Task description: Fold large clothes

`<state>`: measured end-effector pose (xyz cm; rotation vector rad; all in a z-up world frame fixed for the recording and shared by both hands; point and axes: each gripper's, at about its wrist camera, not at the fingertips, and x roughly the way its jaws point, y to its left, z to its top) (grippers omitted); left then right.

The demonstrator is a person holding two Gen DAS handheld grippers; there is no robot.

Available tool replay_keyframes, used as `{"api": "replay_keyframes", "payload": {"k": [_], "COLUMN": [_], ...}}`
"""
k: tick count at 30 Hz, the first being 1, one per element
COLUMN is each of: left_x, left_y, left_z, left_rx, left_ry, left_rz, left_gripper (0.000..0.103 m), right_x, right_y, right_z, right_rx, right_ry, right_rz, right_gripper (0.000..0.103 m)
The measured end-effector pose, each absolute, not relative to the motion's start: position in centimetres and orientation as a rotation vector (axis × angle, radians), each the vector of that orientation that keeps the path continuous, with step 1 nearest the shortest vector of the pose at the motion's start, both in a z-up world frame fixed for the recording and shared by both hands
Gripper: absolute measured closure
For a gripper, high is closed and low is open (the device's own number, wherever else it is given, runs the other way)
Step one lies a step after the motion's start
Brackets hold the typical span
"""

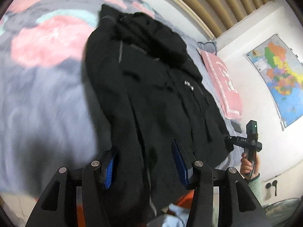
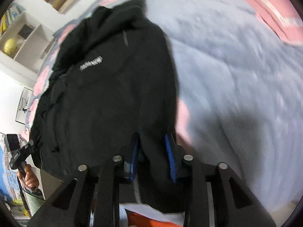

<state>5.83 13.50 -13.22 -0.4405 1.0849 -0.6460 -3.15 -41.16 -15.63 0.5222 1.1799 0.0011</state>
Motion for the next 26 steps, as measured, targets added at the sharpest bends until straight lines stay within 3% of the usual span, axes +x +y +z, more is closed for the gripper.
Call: {"api": "replay_keyframes", "payload": {"k": [4, 8, 12, 15, 18, 21, 22, 24, 25, 26], "left_x": [4.1, 5.2, 7.1, 6.1, 5.3, 5.4, 5.3, 5.0, 4.9, 5.0], "left_y": [14.8, 15.2, 14.0, 12.6, 11.8, 10.9, 10.7, 10.3, 10.4, 10.8], "left_z": [-14.2, -14.7, -14.4, -12.1, -12.5, -15.6, -15.9, -16.0, -15.7, -15.1], "left_rx": [-0.556, -0.772, -0.856, -0.746, -0.618, -0.585, -0.574, -0.524, -0.515, -0.529], "left_ry": [1.098, 1.048, 1.012, 0.964, 1.024, 1.126, 1.132, 1.118, 1.108, 1.094], "left_rz": [-0.688, -0.800, -0.831, -0.891, -0.839, -0.745, -0.728, -0.664, -0.647, -0.644], "left_gripper": [0.038, 0.024, 0.024, 0.024, 0.024, 0.025, 0.027, 0.052, 0.074, 0.085], "right_x": [-5.9, -6.6, -4.9, -5.5, -5.7, -4.9, -4.6, -4.2, -4.1, -4.2], "right_y": [-41.4, -42.1, -41.3, -39.9, -40.1, -40.5, -40.7, -40.3, -40.2, -40.0], "right_z": [-15.8, -16.0, -16.4, -13.3, -12.8, -16.1, -17.3, -18.6, -18.5, -17.8], "right_rx": [0.531, 0.586, 0.631, 0.580, 0.559, 0.605, 0.629, 0.653, 0.644, 0.632], "right_ry": [1.182, 1.170, 1.158, 1.045, 1.044, 1.127, 1.159, 1.168, 1.163, 1.147], "right_rz": [0.032, 0.059, 0.096, 0.181, 0.180, 0.163, 0.166, 0.162, 0.155, 0.150], "right_gripper": [0.052, 0.050, 0.049, 0.050, 0.050, 0.050, 0.050, 0.050, 0.055, 0.071]}}
